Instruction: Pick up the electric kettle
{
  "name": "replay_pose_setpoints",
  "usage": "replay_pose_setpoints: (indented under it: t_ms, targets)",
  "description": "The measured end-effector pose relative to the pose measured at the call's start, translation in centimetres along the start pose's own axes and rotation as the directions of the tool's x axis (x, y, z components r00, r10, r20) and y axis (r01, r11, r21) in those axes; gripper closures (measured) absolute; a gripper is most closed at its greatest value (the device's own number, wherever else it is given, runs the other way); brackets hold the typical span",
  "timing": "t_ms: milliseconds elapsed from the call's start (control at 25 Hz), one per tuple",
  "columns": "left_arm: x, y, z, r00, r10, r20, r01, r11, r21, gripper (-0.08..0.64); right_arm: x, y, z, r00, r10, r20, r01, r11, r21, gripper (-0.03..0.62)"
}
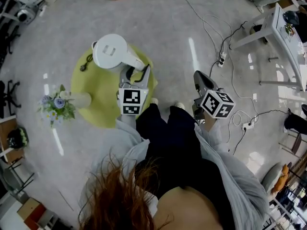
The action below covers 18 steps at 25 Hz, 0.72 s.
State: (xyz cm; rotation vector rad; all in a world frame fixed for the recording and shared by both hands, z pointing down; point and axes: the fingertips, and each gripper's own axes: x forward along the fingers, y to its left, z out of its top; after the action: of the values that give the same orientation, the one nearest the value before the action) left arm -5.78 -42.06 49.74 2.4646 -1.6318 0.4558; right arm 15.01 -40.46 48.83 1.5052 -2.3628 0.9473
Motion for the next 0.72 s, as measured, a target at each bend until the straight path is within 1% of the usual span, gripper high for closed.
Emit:
replay_pose_setpoints:
  t_ms: [80, 240, 400, 560, 720]
  targets:
    - [0.1, 0.4, 0.3, 1.000, 0.020, -0.004, -0.020, 1.000, 0.022, 0.360, -0.8, -0.7, 0.0, 1.000, -0.013, 0.010, 0.013, 1.000, -0.001, 0.591]
    - [-0.1, 1.2, 0.8, 0.998, 0.056, 0.001, -0.056, 0.998, -0.012, 0.359, -1.7, -1.9, 0.3, 0.999, -0.029, 0.029, 0.029, 1.000, -0.008, 0.591]
    - [-0.5, 1.3, 1.9, 0.997, 0.075, 0.014, -0.074, 0.997, -0.032, 0.356, -1.8, -2.0, 1.0, 0.999, -0.009, 0.047, 0.009, 1.000, -0.005, 0.591]
    - [-0.4, 0.8, 3.4, 0.997, 0.066, 0.039, -0.066, 0.998, -0.011, 0.354, -1.1, -1.8, 2.3, 0.997, 0.018, 0.070, -0.017, 1.000, -0.007, 0.591]
    - [-0.3, -0.2, 5.2, 0.997, 0.037, 0.061, -0.038, 0.999, 0.005, 0.353, -0.7, -1.9, 3.2, 0.996, 0.035, 0.082, -0.035, 0.999, -0.007, 0.591]
